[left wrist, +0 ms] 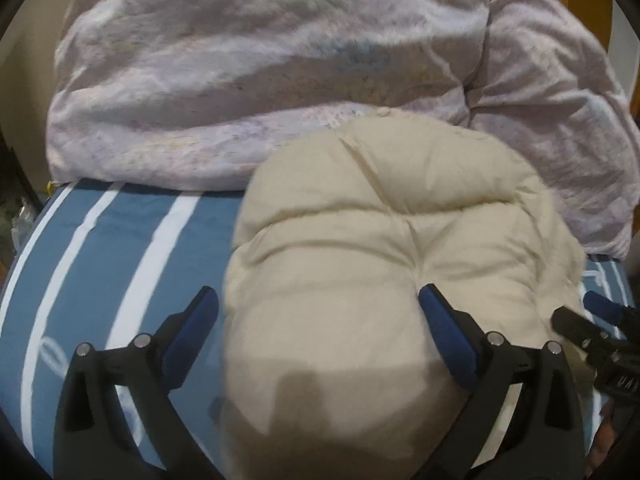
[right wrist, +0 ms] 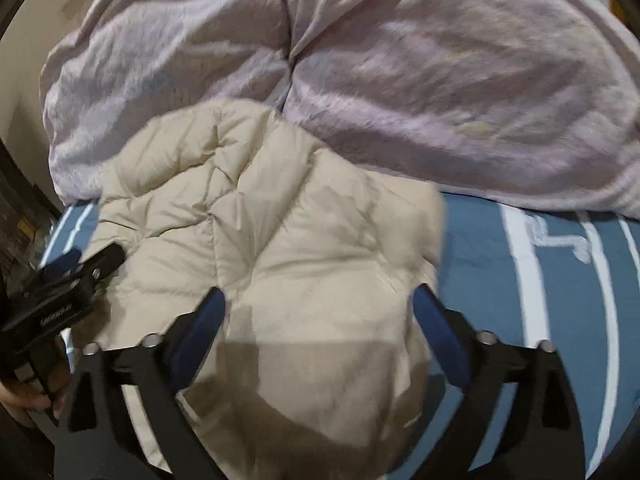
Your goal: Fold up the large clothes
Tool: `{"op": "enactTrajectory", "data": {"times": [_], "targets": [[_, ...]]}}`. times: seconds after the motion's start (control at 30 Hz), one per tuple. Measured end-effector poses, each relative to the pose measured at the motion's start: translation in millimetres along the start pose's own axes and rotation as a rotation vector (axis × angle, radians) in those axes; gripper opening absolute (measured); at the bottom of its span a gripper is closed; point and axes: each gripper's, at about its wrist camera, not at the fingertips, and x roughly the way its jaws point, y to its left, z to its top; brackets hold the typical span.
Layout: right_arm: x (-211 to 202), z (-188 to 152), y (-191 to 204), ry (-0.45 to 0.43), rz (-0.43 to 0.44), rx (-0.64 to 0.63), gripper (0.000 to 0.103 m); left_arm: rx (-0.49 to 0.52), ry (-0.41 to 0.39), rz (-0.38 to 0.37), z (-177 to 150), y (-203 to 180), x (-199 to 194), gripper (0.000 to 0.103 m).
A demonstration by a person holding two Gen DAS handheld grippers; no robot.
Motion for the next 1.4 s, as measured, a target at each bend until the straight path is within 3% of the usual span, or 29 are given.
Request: {"op": "enactTrajectory", "data": {"times": [0.33,0.6,1.0,1.4], "targets": [[-68.6,-54.7,3.9,0.016,0.011,0.026,0.102,-0.027,0.005,-0.047,-44.8,21.9,-90.3,0.1],[-105.4,-110.9,6.9,0.008,0.032,0.076,0.102,-0.039,0.007,-0.076,-88.9,32.0,-138.3,0.1],[-142.6,-178.4,18.6,0.008,0.046,0.109,0.102,-0.017,0.029,-0.123,-145.2,29.2,-182.7,0.1],[-174.8,-210.6,29.3,-0.021,0.096,0.116,0.102,-0.003,0.028,-0.18,-179.0,23.9,-222.3,0.1]]}}
